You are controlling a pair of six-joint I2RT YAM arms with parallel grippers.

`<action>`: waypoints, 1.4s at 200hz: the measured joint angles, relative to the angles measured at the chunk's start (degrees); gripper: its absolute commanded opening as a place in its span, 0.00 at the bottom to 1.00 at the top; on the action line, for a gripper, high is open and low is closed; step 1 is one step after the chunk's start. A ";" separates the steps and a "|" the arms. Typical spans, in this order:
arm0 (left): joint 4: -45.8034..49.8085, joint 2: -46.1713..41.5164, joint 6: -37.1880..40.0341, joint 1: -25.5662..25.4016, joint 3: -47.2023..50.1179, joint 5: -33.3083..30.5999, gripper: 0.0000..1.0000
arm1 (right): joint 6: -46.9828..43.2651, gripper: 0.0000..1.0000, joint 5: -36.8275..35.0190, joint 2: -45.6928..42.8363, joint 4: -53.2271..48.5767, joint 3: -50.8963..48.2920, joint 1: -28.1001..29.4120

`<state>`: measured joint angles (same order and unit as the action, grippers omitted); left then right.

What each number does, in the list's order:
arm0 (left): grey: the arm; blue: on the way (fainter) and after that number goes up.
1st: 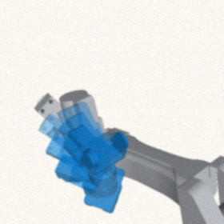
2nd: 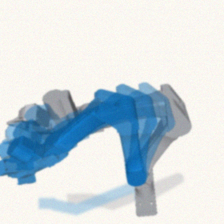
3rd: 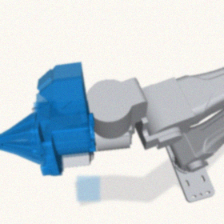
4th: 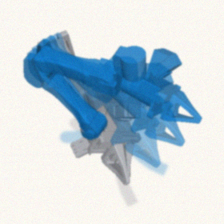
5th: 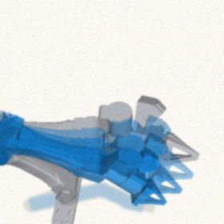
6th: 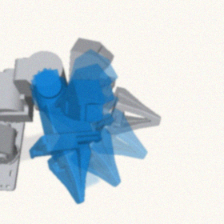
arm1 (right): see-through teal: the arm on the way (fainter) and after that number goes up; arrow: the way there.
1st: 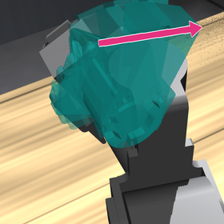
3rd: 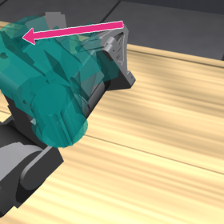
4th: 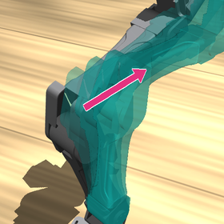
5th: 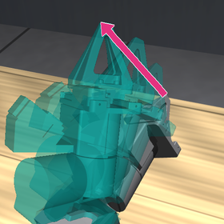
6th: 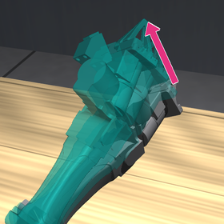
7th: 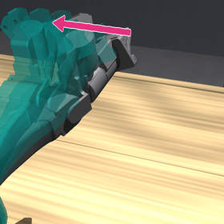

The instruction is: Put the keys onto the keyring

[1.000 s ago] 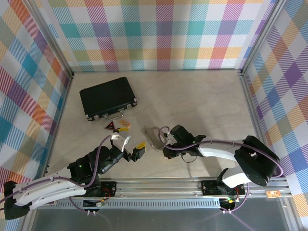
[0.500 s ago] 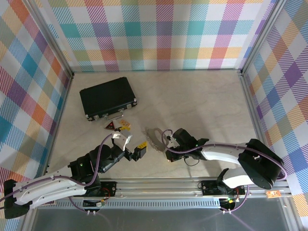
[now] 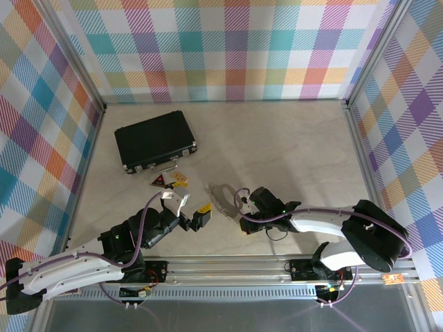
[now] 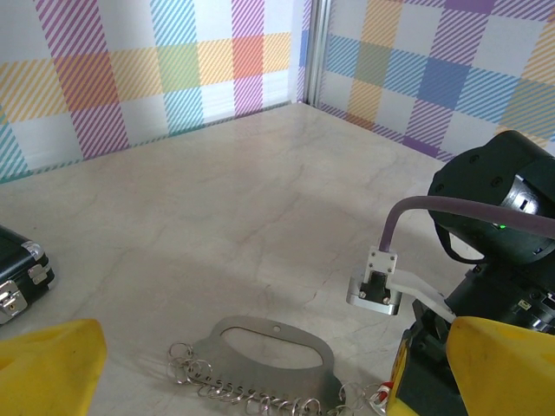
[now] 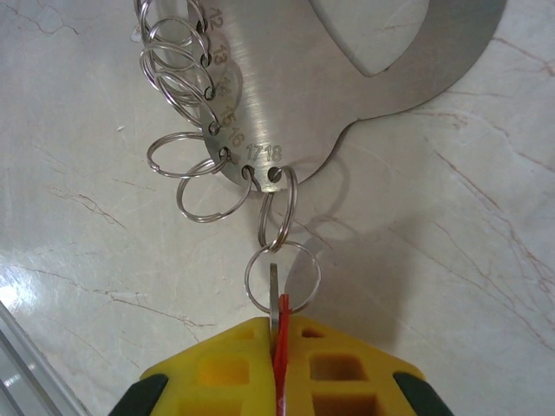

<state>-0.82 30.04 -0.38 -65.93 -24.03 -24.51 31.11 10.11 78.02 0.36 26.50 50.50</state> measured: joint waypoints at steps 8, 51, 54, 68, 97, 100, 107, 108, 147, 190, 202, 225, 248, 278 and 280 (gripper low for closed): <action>-0.13 0.15 0.00 0.00 0.00 0.00 1.00 | 0.04 0.09 -0.09 -0.35 0.09 -0.33 0.00; -0.96 0.66 0.00 0.00 0.00 0.02 1.00 | 0.46 0.19 -1.53 -3.50 -1.77 -2.05 0.00; -0.98 0.66 0.00 0.00 0.00 0.02 1.00 | 0.55 0.19 -1.64 -3.65 -1.92 -2.08 0.00; -1.14 0.66 0.00 0.00 0.00 0.07 1.00 | 0.63 0.23 -2.14 -4.33 -2.60 -2.08 0.11; -1.25 0.44 0.00 0.00 0.00 0.46 1.00 | 0.66 0.27 -2.64 -5.70 -3.76 -2.10 0.11; -1.22 0.39 0.00 0.00 0.00 0.46 1.00 | 0.66 0.27 -2.78 -5.92 -3.89 -2.10 0.11; -1.14 0.17 0.00 0.00 0.00 0.44 1.00 | 0.63 0.28 -3.02 -6.49 -4.35 -2.10 0.11; -1.09 0.15 0.00 0.00 0.00 0.44 1.00 | 0.66 0.28 -3.06 -6.60 -4.37 -2.10 0.11; 0.13 -1.40 -0.04 0.00 0.00 0.07 1.00 | 0.68 0.39 -4.72 -12.26 -7.63 -2.10 0.11; 2.80 -2.16 -0.94 0.00 0.00 -2.86 1.00 | -0.35 0.55 -7.87 -22.64 -11.69 -2.10 0.11; 4.20 -2.16 -1.55 0.00 -0.02 -4.33 1.00 | -0.48 0.59 -9.27 -25.35 -12.76 -2.08 0.11; 6.93 -2.16 -2.23 0.00 -0.26 -7.89 1.00 | -1.70 0.69 -12.39 -29.46 -15.13 -1.97 0.11; 8.39 -2.75 -2.69 0.00 -0.28 -11.32 1.00 | -2.86 0.78 -15.87 -31.98 -17.62 -1.29 0.09; 8.20 -2.54 -2.84 0.00 -0.28 -15.34 1.00 | -6.10 0.98 -18.99 -33.11 -19.93 1.57 -1.51; 8.17 -2.45 -2.84 0.00 -0.28 -15.65 1.00 | -6.23 0.99 -19.19 -33.20 -19.93 1.77 -1.73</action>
<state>7.35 27.59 -3.22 -65.93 -24.32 -40.16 24.88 -9.08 44.82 -19.57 28.27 48.77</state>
